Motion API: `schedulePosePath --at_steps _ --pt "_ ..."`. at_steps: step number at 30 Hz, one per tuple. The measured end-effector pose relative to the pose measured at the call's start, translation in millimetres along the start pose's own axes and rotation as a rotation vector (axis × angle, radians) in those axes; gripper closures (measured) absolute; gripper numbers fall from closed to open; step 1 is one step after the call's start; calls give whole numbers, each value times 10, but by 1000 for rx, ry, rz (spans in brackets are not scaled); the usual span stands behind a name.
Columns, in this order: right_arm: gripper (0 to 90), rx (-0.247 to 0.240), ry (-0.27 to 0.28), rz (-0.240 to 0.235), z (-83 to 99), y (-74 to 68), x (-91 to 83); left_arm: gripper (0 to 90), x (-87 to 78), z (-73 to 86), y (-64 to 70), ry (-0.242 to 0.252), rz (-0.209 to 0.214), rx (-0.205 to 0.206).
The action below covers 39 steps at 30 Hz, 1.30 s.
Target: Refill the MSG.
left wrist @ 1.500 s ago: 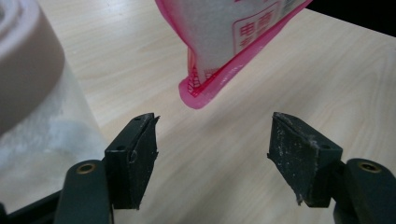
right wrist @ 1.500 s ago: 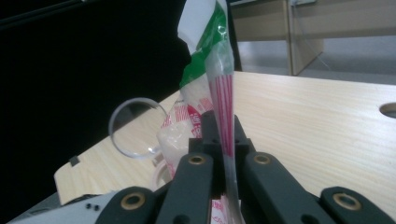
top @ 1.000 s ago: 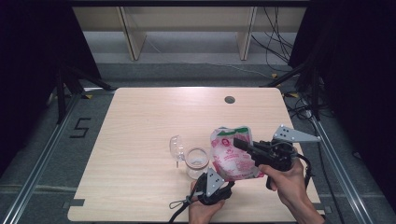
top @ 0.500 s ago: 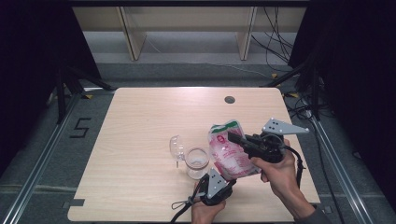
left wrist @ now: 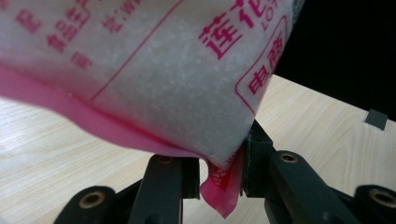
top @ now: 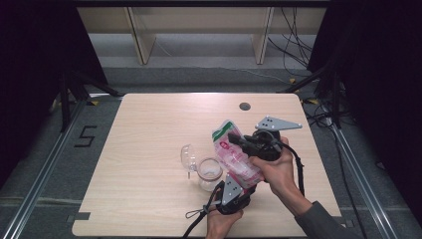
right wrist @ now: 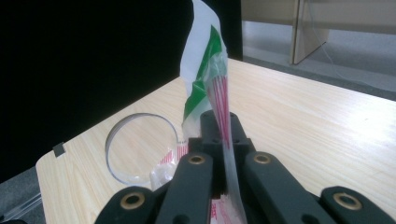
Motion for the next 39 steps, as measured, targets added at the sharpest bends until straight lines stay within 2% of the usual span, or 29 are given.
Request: schedulePosePath --at_steps 3,6,7,8,9,12,13,14,16,17,19,21,22,23,25,27,28,30,32,36,39 --pt "900 -30 -10 -6 -3 -25 63 731 14 -11 -8 7 -2 -4" --pt "900 -18 -19 2 -11 -45 92 733 23 -28 -20 12 -5 -3" --pt "900 -40 -25 6 -19 -31 115 734 26 -32 -23 11 -6 -6" --pt "900 -9 -31 7 -17 -45 125 734 33 -35 -30 10 -6 -3" --pt "900 -21 -39 21 -19 -27 138 734 41 -42 -36 12 -8 2" --pt "900 -8 -45 20 -16 -20 202 736 57 -49 -36 10 -6 8" --pt "900 -38 -36 20 -23 -3 226 736 56 -42 -40 -1 3 22" --pt "900 -8 -52 19 -10 -28 232 737 59 -40 -44 -1 -3 16" --pt "900 -22 -52 14 -6 -36 264 738 72 -40 -52 1 4 13" --pt "900 -38 -65 21 1 -41 273 738 82 -53 -37 16 7 -10" --pt "900 -52 -63 16 -1 -56 306 739 93 -59 -34 20 13 -15" --pt "900 -65 -86 28 10 -65 321 740 112 -61 -33 16 24 -20" --pt "900 -78 -85 15 13 -74 352 741 121 -65 -33 19 24 -21" --pt "900 -63 -105 27 30 -93 355 742 128 -66 -33 19 27 -18" --pt "900 -92 -116 37 40 -106 400 743 137 -66 -32 21 28 -25" --pt "900 -121 -122 26 38 -105 423 744 139 -68 -43 23 27 -29" --pt "900 -100 -130 29 46 -117 425 744 138 -66 -44 21 26 -31" --pt "900 -109 -136 37 46 -109 435 744 141 -68 -42 24 38 -33" --pt "900 -95 -145 38 53 -110 447 744 142 -71 -37 26 44 -35" --pt "900 -123 -138 36 48 -100 485 745 162 -84 -23 32 58 -35" --pt "900 -119 -184 37 74 -123 482 746 173 -99 -2 35 65 -39"
Point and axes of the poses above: each handheld gripper's, and its own axes: x roughly forward along the jaws, z roughly out of its underside, y roughly to its right, the point moved 8 cm from there along x, roughly forward along the jaws, and after that the axes turned 1 degree about y, right-handed, at the moved point
